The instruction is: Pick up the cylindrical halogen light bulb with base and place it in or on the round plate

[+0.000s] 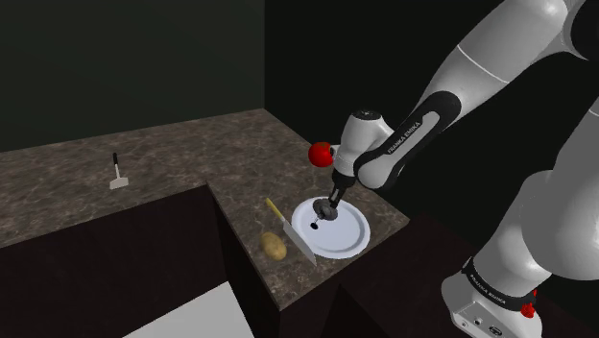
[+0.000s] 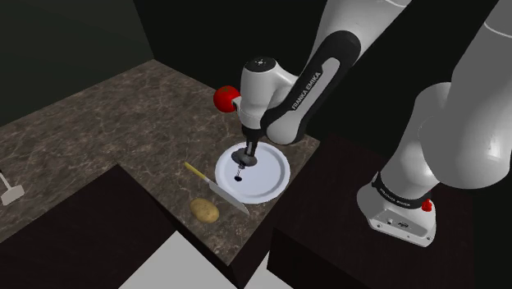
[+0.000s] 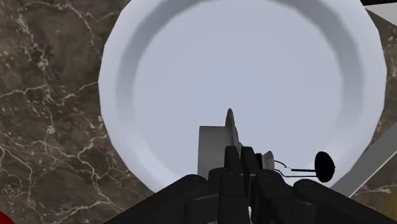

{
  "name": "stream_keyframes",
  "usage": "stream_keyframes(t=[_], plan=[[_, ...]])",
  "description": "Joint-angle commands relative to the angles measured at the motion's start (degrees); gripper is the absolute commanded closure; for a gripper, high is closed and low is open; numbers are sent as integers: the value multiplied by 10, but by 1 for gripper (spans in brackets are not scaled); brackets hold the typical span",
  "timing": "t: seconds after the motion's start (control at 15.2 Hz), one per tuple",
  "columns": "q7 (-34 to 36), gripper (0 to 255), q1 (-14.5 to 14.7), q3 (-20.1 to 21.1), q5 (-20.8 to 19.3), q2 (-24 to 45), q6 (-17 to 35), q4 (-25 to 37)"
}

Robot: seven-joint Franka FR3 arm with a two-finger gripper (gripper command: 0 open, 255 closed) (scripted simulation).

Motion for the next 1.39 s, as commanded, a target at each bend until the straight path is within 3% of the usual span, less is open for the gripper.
stream_keyframes(t=[0.0, 0.4, 0.92, 0.99, 1.06, 1.12, 1.32], plan=[[2, 255, 0, 0, -1, 17, 18, -1], [5, 255, 1, -1, -2, 81, 75, 7], [6, 255, -1, 1, -4, 81, 75, 7], [8, 0, 0, 3, -3, 88, 70, 18], [12, 0, 9, -3, -5, 70, 62, 9], [-3, 0, -15, 11, 1, 76, 68, 9], [9, 0, -5, 4, -7, 81, 74, 7]])
